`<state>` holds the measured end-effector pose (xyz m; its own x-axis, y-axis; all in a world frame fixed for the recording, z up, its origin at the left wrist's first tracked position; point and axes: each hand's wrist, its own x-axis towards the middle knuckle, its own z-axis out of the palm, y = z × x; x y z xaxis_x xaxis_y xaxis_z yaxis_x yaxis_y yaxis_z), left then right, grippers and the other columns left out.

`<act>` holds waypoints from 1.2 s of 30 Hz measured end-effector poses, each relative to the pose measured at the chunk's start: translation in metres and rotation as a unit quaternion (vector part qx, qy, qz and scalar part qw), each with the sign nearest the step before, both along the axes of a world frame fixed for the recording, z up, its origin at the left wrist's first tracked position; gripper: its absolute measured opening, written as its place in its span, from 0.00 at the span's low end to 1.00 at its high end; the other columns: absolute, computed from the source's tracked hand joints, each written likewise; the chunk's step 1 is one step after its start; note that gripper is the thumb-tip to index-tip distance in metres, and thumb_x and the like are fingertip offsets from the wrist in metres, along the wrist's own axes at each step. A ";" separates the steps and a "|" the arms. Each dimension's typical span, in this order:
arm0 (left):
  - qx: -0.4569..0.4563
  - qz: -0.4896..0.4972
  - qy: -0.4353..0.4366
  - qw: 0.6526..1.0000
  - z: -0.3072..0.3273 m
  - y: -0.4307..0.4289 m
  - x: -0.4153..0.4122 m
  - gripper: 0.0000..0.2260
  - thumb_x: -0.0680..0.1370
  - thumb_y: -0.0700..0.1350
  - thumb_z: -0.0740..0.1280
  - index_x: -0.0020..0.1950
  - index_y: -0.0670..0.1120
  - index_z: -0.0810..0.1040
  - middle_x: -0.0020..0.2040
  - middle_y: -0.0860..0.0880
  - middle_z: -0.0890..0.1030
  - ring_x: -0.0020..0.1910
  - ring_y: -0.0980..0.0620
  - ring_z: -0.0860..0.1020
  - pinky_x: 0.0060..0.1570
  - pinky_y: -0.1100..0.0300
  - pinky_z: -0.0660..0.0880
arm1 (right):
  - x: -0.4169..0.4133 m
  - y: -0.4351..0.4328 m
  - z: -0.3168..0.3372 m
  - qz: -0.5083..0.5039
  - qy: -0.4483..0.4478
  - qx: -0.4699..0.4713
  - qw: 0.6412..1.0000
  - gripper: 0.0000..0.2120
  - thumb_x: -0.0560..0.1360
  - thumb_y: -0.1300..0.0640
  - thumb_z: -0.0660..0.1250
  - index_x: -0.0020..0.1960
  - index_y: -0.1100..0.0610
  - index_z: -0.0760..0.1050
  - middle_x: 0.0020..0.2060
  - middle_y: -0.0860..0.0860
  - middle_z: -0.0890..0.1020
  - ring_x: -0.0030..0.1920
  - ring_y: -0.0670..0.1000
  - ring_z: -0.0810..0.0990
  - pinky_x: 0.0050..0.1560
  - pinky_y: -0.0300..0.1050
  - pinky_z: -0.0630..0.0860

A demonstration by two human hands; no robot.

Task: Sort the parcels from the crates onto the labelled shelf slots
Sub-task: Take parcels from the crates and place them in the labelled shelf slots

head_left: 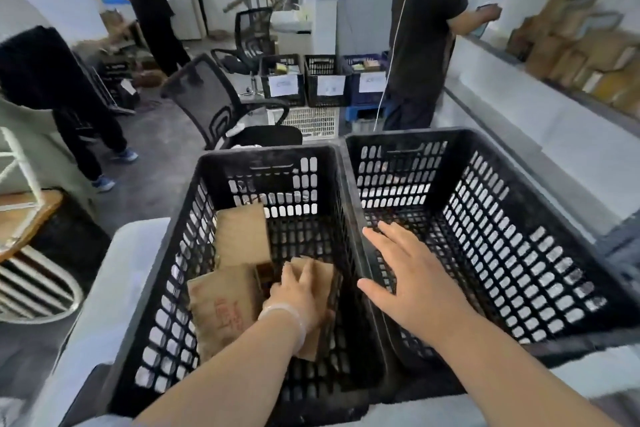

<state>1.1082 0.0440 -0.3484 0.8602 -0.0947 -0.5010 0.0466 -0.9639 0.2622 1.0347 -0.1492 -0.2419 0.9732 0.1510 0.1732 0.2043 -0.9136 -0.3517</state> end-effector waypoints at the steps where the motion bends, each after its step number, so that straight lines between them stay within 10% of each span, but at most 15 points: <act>1: 0.004 0.002 0.008 1.000 -0.005 0.000 0.002 0.45 0.75 0.62 0.67 0.78 0.61 0.35 0.80 0.48 0.38 0.73 0.40 0.60 0.68 0.44 0.66 | 0.000 0.000 -0.001 -0.007 0.002 0.001 1.000 0.34 0.76 0.37 0.60 0.77 0.42 0.53 0.77 0.42 0.54 0.75 0.40 0.45 0.65 0.28 0.34; 13: -0.323 0.117 -0.118 0.932 0.045 0.041 0.011 0.40 0.64 0.59 0.72 0.70 0.71 0.54 0.71 0.51 0.63 0.60 0.50 0.69 0.60 0.54 0.69 | 0.014 0.010 0.014 -0.030 -0.002 0.042 0.999 0.32 0.77 0.39 0.61 0.77 0.43 0.54 0.76 0.42 0.56 0.75 0.40 0.50 0.69 0.34 0.46; 19: -0.603 0.198 -0.094 0.767 0.108 0.066 0.012 0.40 0.63 0.53 0.76 0.73 0.64 0.66 0.66 0.50 0.76 0.60 0.48 0.80 0.56 0.46 0.79 | 0.036 0.027 0.031 -0.026 0.031 0.221 0.974 0.27 0.79 0.39 0.55 0.77 0.41 0.56 0.74 0.37 0.60 0.72 0.37 0.57 0.73 0.42 0.58; 24: -0.750 0.199 0.025 0.630 0.133 0.072 0.000 0.26 0.73 0.49 0.72 0.70 0.62 0.73 0.64 0.49 0.81 0.61 0.45 0.80 0.50 0.47 0.80 | 0.055 0.041 0.039 -0.044 0.156 0.461 0.873 0.41 0.65 0.24 0.61 0.74 0.38 0.61 0.70 0.39 0.69 0.67 0.41 0.68 0.69 0.45 0.63; 27: -0.718 0.209 -0.030 0.663 0.139 0.068 -0.004 0.21 0.77 0.49 0.69 0.69 0.61 0.74 0.61 0.53 0.82 0.60 0.50 0.81 0.50 0.51 0.80 | 0.058 0.047 0.041 -0.030 0.206 0.526 0.824 0.34 0.59 0.25 0.67 0.64 0.30 0.70 0.63 0.37 0.76 0.63 0.43 0.75 0.65 0.54 0.72; 32: -0.593 0.213 -0.164 0.759 0.142 0.069 -0.006 0.15 0.78 0.54 0.69 0.64 0.64 0.77 0.54 0.58 0.84 0.51 0.61 0.82 0.53 0.57 0.81 | 0.054 0.050 0.050 -0.038 0.109 0.443 0.889 0.31 0.73 0.42 0.69 0.72 0.35 0.60 0.54 0.29 0.73 0.53 0.31 0.73 0.45 0.30 0.70; 36: -0.595 0.152 -0.095 0.784 0.146 0.063 -0.012 0.43 0.62 0.69 0.76 0.74 0.66 0.64 0.64 0.56 0.78 0.62 0.54 0.79 0.62 0.45 0.76 | 0.045 0.057 0.055 -0.012 0.091 0.426 0.900 0.24 0.77 0.46 0.65 0.70 0.35 0.62 0.55 0.32 0.75 0.51 0.31 0.76 0.42 0.29 0.73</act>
